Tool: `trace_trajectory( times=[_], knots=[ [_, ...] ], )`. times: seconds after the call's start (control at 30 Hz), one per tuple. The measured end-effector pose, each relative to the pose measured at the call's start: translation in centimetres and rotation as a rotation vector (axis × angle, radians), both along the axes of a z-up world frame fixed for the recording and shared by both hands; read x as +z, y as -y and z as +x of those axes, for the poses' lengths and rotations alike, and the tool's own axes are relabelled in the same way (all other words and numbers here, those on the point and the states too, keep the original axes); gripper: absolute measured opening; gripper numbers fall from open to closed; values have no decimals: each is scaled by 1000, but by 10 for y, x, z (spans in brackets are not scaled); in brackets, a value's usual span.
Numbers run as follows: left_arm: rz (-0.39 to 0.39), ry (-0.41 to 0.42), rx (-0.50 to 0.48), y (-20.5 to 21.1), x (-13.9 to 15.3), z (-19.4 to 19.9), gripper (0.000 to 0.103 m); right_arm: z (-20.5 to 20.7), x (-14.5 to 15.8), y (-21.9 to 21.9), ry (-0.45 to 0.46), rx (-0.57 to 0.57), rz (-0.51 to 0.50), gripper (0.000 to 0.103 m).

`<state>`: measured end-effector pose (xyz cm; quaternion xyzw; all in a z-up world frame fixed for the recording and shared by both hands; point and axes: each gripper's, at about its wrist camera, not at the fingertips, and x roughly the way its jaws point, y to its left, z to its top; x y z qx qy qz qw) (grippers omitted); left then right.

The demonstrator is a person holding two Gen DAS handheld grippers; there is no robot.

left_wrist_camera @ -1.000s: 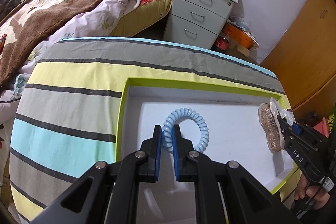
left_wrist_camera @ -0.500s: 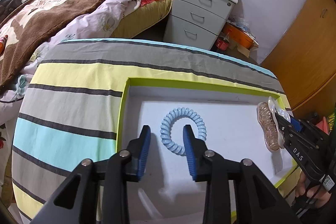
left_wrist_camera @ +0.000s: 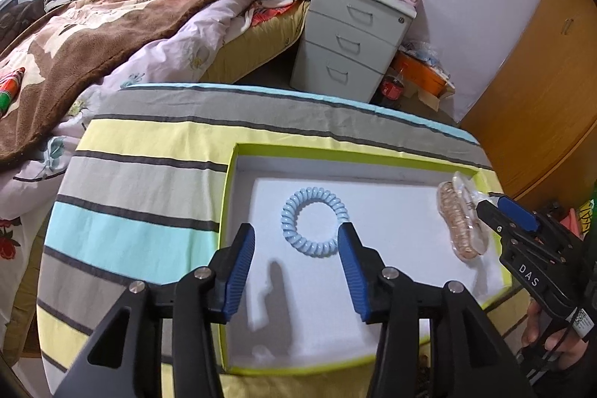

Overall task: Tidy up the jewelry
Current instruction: 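Lower the clear claw clip into the green box and open the right tool, then grasp the purple coil hair tie with the left tool while the right tool grasps the black band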

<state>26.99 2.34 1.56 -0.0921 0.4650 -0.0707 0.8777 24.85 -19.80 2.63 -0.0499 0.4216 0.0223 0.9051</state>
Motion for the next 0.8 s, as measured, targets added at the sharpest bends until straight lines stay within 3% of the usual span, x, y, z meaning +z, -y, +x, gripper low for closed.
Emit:
trace_trajectory(
  times=[0.4, 0.8],
  knots=[
    [-43, 66, 16, -15, 23, -62, 54, -61, 17, 11, 41, -13, 64, 42],
    [-26, 84, 25, -26, 24, -118, 55, -110, 16, 14, 57, -23, 94, 42]
  ],
)
